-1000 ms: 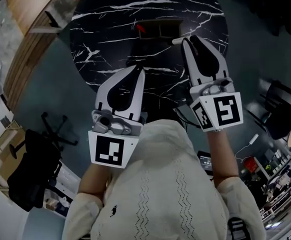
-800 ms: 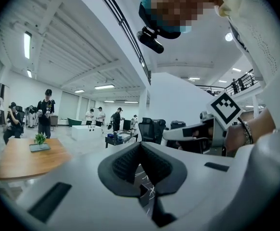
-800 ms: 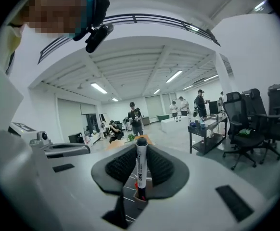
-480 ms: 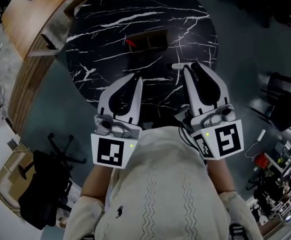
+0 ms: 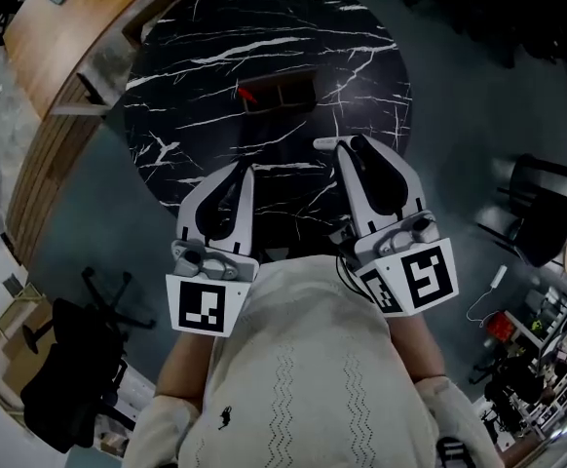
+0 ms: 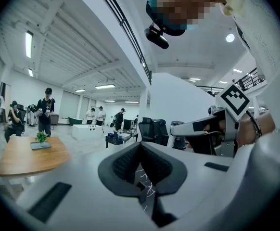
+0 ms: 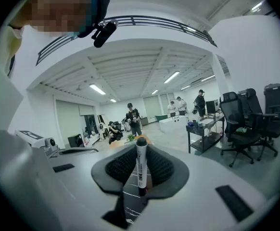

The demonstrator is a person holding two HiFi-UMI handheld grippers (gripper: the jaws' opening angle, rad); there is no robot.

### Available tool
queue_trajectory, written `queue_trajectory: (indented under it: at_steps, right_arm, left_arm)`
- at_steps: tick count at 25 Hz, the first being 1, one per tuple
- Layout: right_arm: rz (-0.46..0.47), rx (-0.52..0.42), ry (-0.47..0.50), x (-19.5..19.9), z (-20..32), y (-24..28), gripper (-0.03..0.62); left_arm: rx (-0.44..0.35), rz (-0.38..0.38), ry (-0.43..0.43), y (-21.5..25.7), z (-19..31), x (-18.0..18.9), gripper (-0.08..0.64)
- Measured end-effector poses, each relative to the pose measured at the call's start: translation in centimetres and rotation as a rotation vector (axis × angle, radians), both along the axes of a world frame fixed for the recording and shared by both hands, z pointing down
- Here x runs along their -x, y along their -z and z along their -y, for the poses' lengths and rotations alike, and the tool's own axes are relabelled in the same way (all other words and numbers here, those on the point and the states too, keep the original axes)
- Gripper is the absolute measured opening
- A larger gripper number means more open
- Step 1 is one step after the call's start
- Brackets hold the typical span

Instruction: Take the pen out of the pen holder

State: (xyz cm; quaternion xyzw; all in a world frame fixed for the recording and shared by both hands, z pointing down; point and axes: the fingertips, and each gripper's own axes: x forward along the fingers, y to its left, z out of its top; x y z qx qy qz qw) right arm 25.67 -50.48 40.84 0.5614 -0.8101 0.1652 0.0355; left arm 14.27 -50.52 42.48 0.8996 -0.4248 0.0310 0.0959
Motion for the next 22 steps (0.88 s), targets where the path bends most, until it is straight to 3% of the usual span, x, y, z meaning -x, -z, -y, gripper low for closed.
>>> queue_trajectory:
  at_steps: [9,22]
  right_arm:
    - [-0.012,0.006,0.032,0.5,-0.4,-0.3,0.083]
    - [-0.032,0.034,0.042,-0.4,-0.3,-1.5,0.083]
  left_arm:
    - [-0.048,-0.008,0.030,1.7,0.0,0.0,0.012]
    - [-0.022,-0.002,0.037,1.0,-1.0,-0.6,0.011]
